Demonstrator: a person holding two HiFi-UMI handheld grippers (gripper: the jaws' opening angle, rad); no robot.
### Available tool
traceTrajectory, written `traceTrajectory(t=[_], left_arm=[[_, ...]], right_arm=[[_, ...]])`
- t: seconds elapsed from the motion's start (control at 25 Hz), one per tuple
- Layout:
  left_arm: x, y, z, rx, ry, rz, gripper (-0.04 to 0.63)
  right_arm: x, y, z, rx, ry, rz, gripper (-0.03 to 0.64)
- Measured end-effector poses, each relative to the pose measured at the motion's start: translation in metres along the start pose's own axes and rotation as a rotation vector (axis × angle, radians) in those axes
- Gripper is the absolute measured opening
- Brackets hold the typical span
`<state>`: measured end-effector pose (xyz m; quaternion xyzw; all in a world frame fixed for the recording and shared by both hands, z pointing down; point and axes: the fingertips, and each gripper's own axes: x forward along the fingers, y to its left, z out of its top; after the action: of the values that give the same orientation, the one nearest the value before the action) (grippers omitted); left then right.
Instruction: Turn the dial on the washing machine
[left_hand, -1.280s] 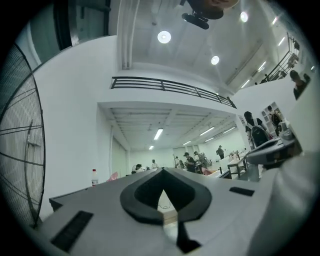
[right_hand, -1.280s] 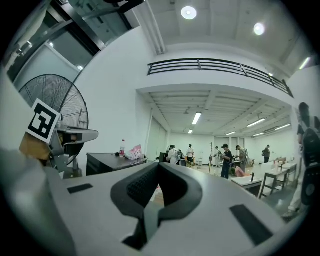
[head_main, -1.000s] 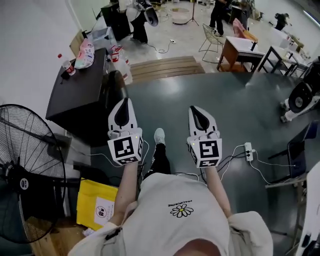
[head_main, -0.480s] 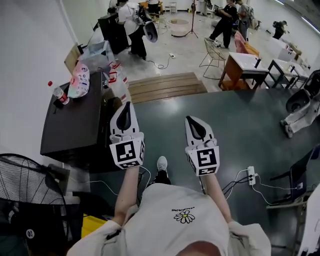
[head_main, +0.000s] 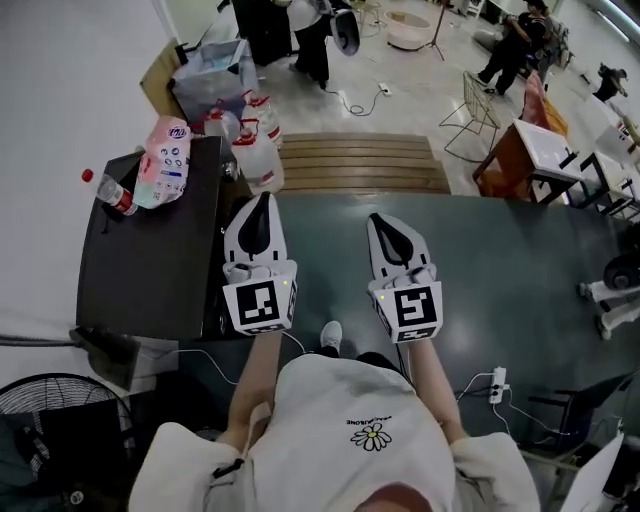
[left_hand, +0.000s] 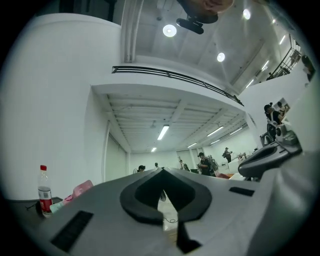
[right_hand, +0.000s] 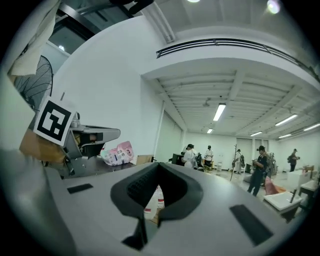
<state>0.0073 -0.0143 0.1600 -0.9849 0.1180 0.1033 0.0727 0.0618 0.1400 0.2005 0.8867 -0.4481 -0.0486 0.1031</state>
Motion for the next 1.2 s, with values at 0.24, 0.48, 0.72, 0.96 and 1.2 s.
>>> traceTrajectory(t=[0.24, 0.48, 0.72, 0.96, 1.2], left_arm=[[0.026, 0.016, -0.023, -0.016, 0.059, 0.05, 0.0], [0.04, 0.029, -0.047, -0.002, 0.087, 0.109, 0.0], [0.049, 0.023, -0.041, 0.025, 0.127, 0.255, 0.0], [0.055, 0.032, -0.05, 0.028, 0.156, 0.455, 0.0], [0.054, 0.046, -0.049, 0.069, 0.155, 0.652, 0.0]], right_arm=[[0.049, 0.011, -0.012, 0.04, 0.016, 0.085, 0.003], [0.099, 0.021, -0.026, 0.039, -0.009, 0.187, 0.003], [0.134, 0.01, -0.006, 0.07, -0.085, 0.352, 0.003], [0.162, 0.007, 0.006, 0.059, -0.166, 0.543, 0.003], [0.19, 0.006, 0.006, 0.016, -0.212, 0.693, 0.003]])
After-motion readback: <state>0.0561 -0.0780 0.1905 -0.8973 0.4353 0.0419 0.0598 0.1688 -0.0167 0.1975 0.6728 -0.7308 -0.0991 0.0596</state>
